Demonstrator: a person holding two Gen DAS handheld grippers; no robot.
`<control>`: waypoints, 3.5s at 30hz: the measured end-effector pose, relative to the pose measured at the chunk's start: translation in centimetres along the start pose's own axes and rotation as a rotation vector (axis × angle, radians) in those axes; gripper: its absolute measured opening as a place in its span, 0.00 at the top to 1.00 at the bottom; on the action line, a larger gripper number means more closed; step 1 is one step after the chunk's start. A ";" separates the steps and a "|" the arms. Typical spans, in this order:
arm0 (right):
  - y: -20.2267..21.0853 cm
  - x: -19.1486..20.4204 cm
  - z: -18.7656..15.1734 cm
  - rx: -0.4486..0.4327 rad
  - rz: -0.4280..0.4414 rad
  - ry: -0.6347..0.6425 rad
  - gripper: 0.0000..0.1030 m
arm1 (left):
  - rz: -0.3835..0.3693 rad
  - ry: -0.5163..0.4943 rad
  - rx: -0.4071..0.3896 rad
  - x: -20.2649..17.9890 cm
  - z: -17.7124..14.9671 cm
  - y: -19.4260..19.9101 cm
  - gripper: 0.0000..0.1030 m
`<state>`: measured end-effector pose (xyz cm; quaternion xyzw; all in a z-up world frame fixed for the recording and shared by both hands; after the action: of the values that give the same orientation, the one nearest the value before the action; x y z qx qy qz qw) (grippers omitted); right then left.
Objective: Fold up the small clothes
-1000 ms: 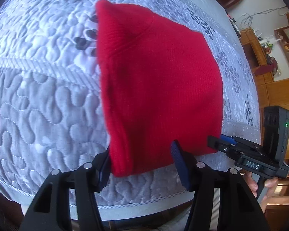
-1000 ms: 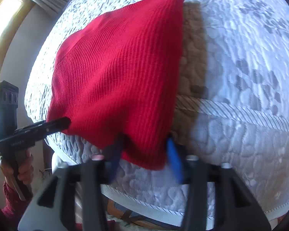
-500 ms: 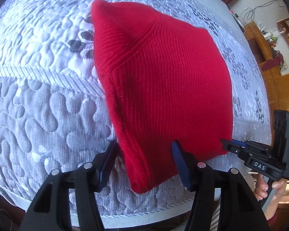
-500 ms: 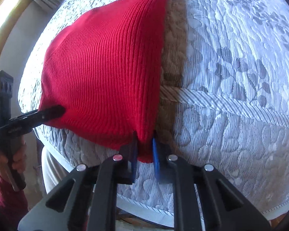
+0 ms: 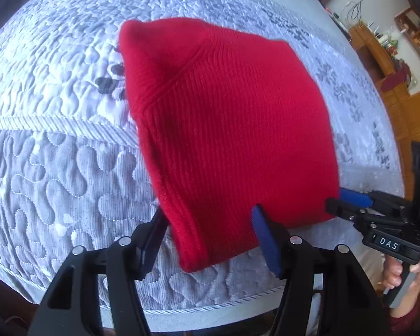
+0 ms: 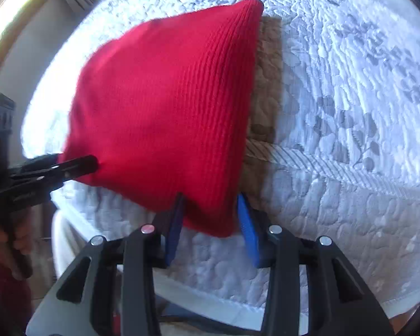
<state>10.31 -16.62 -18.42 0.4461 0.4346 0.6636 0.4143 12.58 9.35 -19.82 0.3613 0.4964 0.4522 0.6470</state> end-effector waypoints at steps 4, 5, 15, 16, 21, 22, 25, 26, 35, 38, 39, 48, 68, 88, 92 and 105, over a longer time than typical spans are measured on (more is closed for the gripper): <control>-1.4 -0.3 -0.1 0.017 -0.031 -0.018 0.64 | 0.010 -0.035 -0.019 -0.3 -0.3 -0.7 0.36; -1.2 -0.3 0.0 0.011 -0.035 -0.017 0.65 | 0.005 -0.031 -0.020 -0.4 -0.2 -0.6 0.36; 4.6 0.6 3.7 -0.211 -0.255 0.092 0.66 | 0.012 0.080 -0.117 3.7 5.2 3.1 0.27; 4.9 0.4 4.0 -0.221 -0.258 0.096 0.66 | 0.000 0.091 -0.115 4.1 5.6 3.1 0.27; 5.1 0.0 5.1 -0.255 -0.280 0.111 0.66 | -0.076 0.148 -0.088 5.4 7.7 1.4 0.25; 5.1 0.1 5.1 -0.259 -0.280 0.112 0.66 | -0.093 0.159 -0.083 5.6 8.3 0.9 0.25; 5.0 0.0 5.7 -0.265 -0.274 0.119 0.66 | -0.138 0.198 -0.060 5.8 9.5 -0.9 0.25; 4.9 -0.1 5.9 -0.265 -0.274 0.121 0.66 | -0.147 0.206 -0.055 5.8 9.9 -1.4 0.24; 3.4 -1.5 7.3 -0.250 -0.240 0.100 0.66 | -0.183 0.138 -0.036 4.7 13.4 -3.9 0.16; 2.9 -2.7 7.9 -0.236 -0.232 0.080 0.65 | -0.249 0.131 -0.020 4.3 14.3 -4.3 0.16; 2.8 -3.0 8.1 -0.231 -0.221 0.071 0.65 | -0.273 0.138 -0.014 4.2 14.5 -4.3 0.16; 1.1 -4.9 10.0 -0.155 -0.084 0.011 0.53 | -0.313 0.038 0.023 2.4 14.2 -5.6 0.16; -0.7 -3.5 11.4 -0.105 0.048 -0.011 0.41 | -0.287 -0.081 0.049 1.8 13.2 -5.8 0.10; -1.8 -3.9 10.6 -0.089 0.250 -0.126 0.66 | -0.335 0.037 -0.032 2.7 12.9 -4.8 0.58; -0.5 -3.8 10.4 -0.108 0.274 -0.114 0.67 | -0.357 0.048 -0.057 1.8 12.6 -3.8 0.63; 8.4 -11.9 10.3 -0.206 0.208 -0.098 0.68 | -0.484 -0.082 -0.100 -11.3 14.8 -1.5 0.65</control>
<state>21.78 -27.96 -10.88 0.4758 0.2951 0.7213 0.4078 26.12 -2.12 -13.98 0.2175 0.5189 0.2929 0.7731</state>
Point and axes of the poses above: each gripper's, at about its wrist camera, not at the fingertips, and y roughly against the way its jaws point, x to its left, z to its top, the point moved 3 cm from there along -y, roughly the way its jaws point, and after that the axes turned 3 degrees about -x, right-handed, at the moved point
